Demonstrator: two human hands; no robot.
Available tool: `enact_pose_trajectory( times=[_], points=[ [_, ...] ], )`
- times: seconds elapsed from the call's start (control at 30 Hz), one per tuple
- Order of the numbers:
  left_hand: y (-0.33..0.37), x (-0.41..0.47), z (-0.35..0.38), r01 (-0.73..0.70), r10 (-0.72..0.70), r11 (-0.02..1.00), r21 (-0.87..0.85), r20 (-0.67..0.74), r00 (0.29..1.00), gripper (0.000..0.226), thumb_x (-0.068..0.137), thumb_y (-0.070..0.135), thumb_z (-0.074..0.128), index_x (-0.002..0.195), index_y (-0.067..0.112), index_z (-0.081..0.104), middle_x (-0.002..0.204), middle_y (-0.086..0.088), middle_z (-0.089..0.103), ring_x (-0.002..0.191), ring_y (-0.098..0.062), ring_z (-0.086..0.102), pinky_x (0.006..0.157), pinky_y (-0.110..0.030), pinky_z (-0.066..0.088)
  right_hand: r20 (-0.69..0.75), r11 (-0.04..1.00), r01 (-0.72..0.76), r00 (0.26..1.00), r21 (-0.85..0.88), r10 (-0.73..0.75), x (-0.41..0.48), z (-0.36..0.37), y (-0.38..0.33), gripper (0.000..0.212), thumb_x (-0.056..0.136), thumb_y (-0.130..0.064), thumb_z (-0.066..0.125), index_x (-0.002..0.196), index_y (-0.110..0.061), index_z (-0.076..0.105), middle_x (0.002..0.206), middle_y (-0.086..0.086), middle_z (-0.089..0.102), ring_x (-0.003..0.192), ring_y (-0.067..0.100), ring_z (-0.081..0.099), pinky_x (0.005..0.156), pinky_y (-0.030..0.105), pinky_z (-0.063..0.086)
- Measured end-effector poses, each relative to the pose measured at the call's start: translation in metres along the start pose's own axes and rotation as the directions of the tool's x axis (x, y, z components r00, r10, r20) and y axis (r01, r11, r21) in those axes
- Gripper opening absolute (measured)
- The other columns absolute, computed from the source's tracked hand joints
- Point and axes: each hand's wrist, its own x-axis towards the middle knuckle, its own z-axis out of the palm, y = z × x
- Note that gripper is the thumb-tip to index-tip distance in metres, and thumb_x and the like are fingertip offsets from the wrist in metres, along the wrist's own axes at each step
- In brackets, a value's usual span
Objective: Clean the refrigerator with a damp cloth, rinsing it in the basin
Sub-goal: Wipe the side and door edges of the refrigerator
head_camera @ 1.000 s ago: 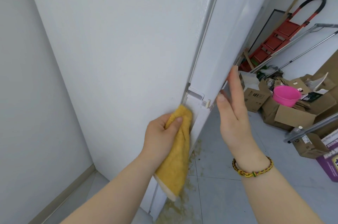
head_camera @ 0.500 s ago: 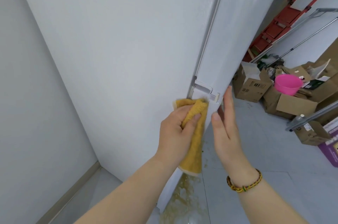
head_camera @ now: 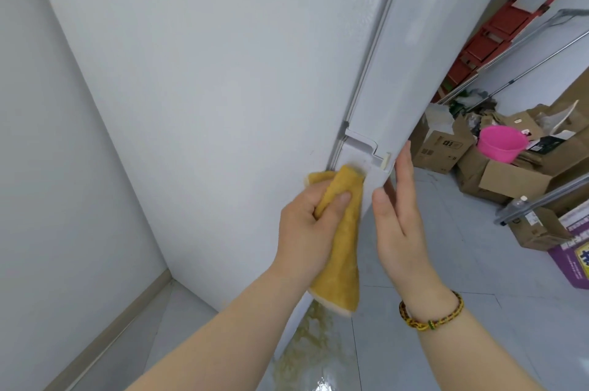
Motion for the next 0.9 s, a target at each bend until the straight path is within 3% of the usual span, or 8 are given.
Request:
enact_pose_trajectory(
  times=[0.1,0.17,0.23,0.47,0.57,0.67,0.73,0.9],
  points=[
    [-0.051,-0.018,-0.007,0.164,-0.162,0.980,0.116,-0.028,0.986,0.026,0.088,0.015,0.056,0.077,0.038,0.058,0.072,0.019,0.059,0.070,0.000,0.057,0.060,-0.002,0.039,0.014,1.000,0.011,1.000,0.004,-0.011,0.000,-0.001,0.002,0.058,0.085,-0.062,0.035,0.134,-0.046,0.009,0.155,-0.010,0.004,0.142,0.006,0.008,0.118,0.042,0.013],
    [-0.085,-0.031,-0.010,0.334,-0.330,0.921,0.200,-0.054,0.942,0.023,0.089,0.016,0.054,0.072,0.028,0.059,0.065,0.011,0.053,0.071,-0.014,0.052,0.053,-0.003,0.036,0.018,1.000,0.020,1.000,0.010,-0.020,0.001,-0.002,0.004,0.056,0.089,-0.054,0.038,0.135,-0.042,0.008,0.155,-0.010,0.003,0.142,0.004,0.008,0.118,0.039,0.013],
    [-0.101,-0.038,-0.012,0.421,-0.415,0.875,0.238,-0.079,0.906,0.017,0.090,0.015,0.052,0.076,0.021,0.061,0.062,0.010,0.050,0.067,-0.012,0.049,0.050,-0.003,0.035,0.031,1.000,0.026,0.999,0.015,-0.026,0.002,-0.004,0.005,0.055,0.090,-0.047,0.038,0.135,-0.040,0.007,0.154,-0.012,0.003,0.142,0.004,0.008,0.118,0.036,0.013],
    [-0.059,-0.025,0.000,0.261,-0.264,0.964,-0.040,-0.151,0.953,0.028,0.088,0.012,0.054,0.067,0.028,0.060,0.048,0.019,0.058,0.048,0.007,0.051,0.051,-0.006,0.040,0.029,0.993,0.016,0.999,-0.118,-0.013,-0.033,-0.003,0.032,0.050,0.088,-0.037,0.031,0.130,-0.049,0.005,0.143,-0.028,0.000,0.136,-0.013,0.002,0.110,0.006,0.007],
    [-0.073,-0.030,0.004,0.298,-0.277,0.952,0.070,-0.216,0.936,0.033,0.089,0.013,0.053,0.058,0.025,0.053,0.043,0.013,0.050,0.046,0.000,0.045,0.046,-0.008,0.034,0.105,0.989,0.016,0.995,-0.148,0.000,-0.052,0.002,0.048,0.048,0.087,-0.037,0.029,0.130,-0.042,0.007,0.142,-0.025,-0.001,0.131,-0.021,0.000,0.105,0.000,0.005],
    [-0.112,-0.045,0.000,0.501,-0.438,0.837,0.222,-0.277,0.855,0.034,0.089,0.018,0.054,0.056,0.015,0.046,0.054,0.002,0.041,0.057,-0.016,0.039,0.049,-0.018,0.030,0.209,0.983,0.054,0.978,-0.176,-0.016,-0.060,-0.003,0.063,0.047,0.087,-0.036,0.028,0.130,-0.041,0.010,0.142,-0.023,0.001,0.130,-0.022,0.001,0.104,-0.001,0.005],
    [-0.127,-0.056,-0.005,0.560,-0.485,0.818,0.128,-0.370,0.792,0.027,0.090,0.017,0.053,0.065,0.010,0.052,0.062,-0.002,0.045,0.061,-0.016,0.040,0.050,-0.016,0.032,0.274,0.973,0.103,0.961,-0.205,-0.044,-0.068,-0.008,0.080,0.047,0.088,-0.035,0.028,0.131,-0.041,0.013,0.143,-0.024,0.002,0.132,-0.020,0.001,0.105,0.000,0.005],
    [-0.127,-0.067,-0.007,0.436,-0.429,0.892,-0.118,-0.524,0.736,0.023,0.090,0.013,0.052,0.069,0.011,0.060,0.068,-0.005,0.056,0.065,-0.017,0.050,0.047,-0.009,0.038,0.258,0.915,0.235,0.954,-0.327,-0.153,-0.083,-0.005,0.119,0.051,0.095,-0.043,0.023,0.144,-0.030,0.013,0.149,-0.033,-0.004,0.138,-0.007,0.001,0.111,0.012,0.005]
  ],
)
